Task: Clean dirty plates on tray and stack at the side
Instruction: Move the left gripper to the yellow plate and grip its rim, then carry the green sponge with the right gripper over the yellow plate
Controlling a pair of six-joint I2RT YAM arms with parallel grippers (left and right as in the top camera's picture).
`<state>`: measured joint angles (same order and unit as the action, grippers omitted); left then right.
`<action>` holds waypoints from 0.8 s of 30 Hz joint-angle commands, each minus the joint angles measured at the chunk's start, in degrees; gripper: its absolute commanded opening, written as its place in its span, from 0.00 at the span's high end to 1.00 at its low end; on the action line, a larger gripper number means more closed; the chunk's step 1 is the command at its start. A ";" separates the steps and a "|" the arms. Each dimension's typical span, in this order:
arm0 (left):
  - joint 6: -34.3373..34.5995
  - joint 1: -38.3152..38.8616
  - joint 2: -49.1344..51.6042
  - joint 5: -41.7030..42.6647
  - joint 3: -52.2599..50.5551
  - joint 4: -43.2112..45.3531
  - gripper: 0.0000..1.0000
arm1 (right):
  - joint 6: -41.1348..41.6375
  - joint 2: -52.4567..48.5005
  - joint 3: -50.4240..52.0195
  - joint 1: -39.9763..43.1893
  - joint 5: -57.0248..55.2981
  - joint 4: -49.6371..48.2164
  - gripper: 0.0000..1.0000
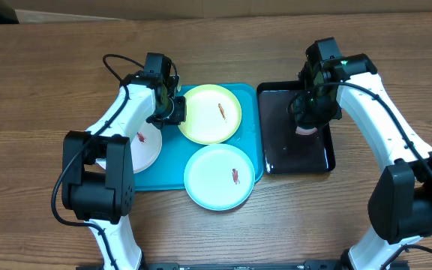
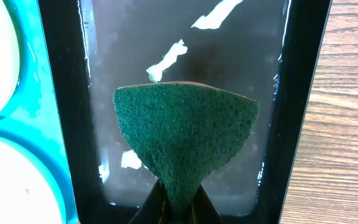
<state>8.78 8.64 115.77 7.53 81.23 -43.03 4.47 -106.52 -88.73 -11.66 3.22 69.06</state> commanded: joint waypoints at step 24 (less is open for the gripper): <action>2.14 0.00 1.11 -0.92 -1.38 2.89 0.96 | -0.42 0.66 -1.40 0.09 0.52 -0.39 0.96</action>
<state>10.55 8.64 115.85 7.31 78.81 -39.48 4.47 -106.52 -88.73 -11.66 3.20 68.97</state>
